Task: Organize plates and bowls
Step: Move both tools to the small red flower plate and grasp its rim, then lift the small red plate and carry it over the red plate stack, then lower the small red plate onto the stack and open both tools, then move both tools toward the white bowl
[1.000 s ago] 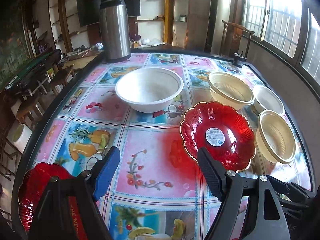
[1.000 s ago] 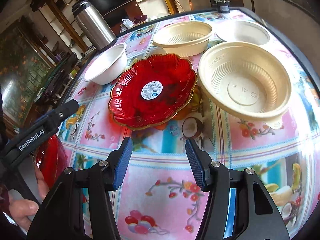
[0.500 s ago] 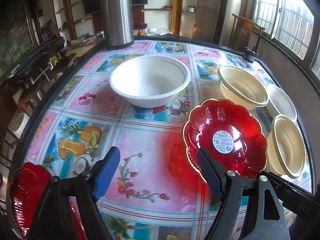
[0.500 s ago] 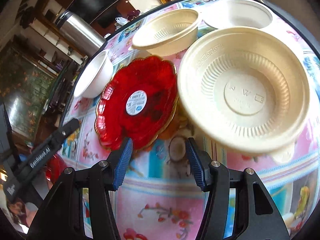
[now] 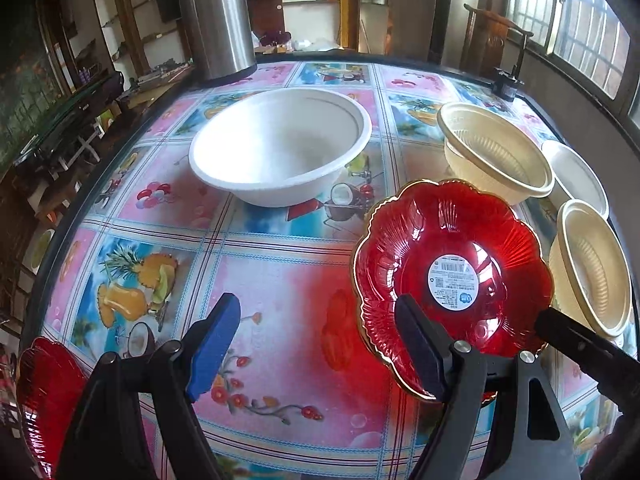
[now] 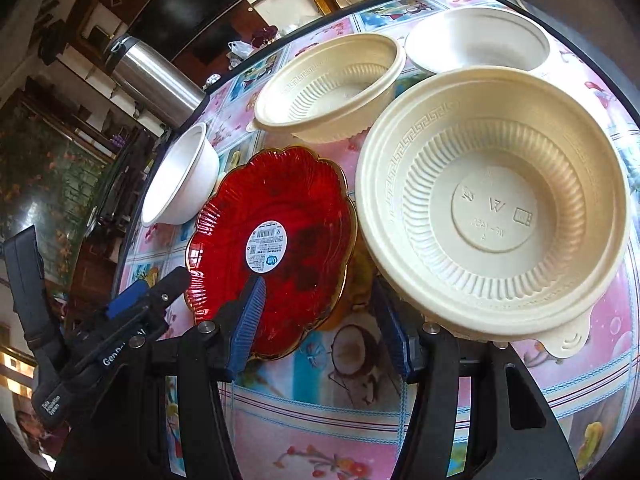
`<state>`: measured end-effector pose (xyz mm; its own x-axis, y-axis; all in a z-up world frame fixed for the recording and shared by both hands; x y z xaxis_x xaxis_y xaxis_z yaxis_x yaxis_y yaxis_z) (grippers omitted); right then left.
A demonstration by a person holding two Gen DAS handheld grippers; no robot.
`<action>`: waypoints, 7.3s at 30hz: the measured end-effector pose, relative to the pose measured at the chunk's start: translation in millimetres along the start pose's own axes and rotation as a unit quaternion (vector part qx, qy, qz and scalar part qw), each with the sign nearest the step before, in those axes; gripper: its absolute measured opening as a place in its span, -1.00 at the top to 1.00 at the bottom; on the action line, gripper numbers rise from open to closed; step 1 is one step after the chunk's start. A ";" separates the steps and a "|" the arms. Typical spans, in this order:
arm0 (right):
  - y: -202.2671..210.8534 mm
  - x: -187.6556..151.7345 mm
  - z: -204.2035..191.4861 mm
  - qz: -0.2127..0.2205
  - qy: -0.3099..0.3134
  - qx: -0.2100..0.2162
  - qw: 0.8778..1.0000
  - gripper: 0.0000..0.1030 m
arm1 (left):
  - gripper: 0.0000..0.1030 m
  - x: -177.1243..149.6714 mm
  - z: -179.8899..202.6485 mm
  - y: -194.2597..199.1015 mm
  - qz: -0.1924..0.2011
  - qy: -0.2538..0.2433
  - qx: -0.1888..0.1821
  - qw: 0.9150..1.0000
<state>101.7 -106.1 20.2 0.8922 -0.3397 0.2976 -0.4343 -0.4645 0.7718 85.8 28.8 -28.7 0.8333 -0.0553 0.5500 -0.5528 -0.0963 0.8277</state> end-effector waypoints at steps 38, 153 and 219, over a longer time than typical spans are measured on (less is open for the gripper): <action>-16.1 -3.6 -5.0 0.033 0.043 -0.040 0.998 0.75 | 0.56 0.1 21.6 -21.5 -0.036 -0.013 -0.036 0.999; 20.5 -170.6 -207.1 0.009 0.287 -0.028 0.957 -0.02 | -0.52 -126.6 -199.2 121.4 0.061 0.077 0.114 0.989; -39.9 43.3 -127.7 0.034 0.117 -0.040 0.992 -0.02 | -0.52 41.0 -107.6 15.7 0.006 0.034 -0.008 0.999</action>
<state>173.5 2.2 74.1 0.8700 -0.1640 0.4650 -0.4909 -0.3769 0.7855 110.5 131.9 18.8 0.8249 0.0118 0.5651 -0.5625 -0.0808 0.8228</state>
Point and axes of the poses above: each gripper's, at about its wrist camera, not at the fingertips, and y roughly against the way its jaws point, z to its right, x to its top, the point moved 8 cm from there along -y, roughly the way its jaws point, and after that the axes turned 8 degrees about -y, right-handed, at the moved point
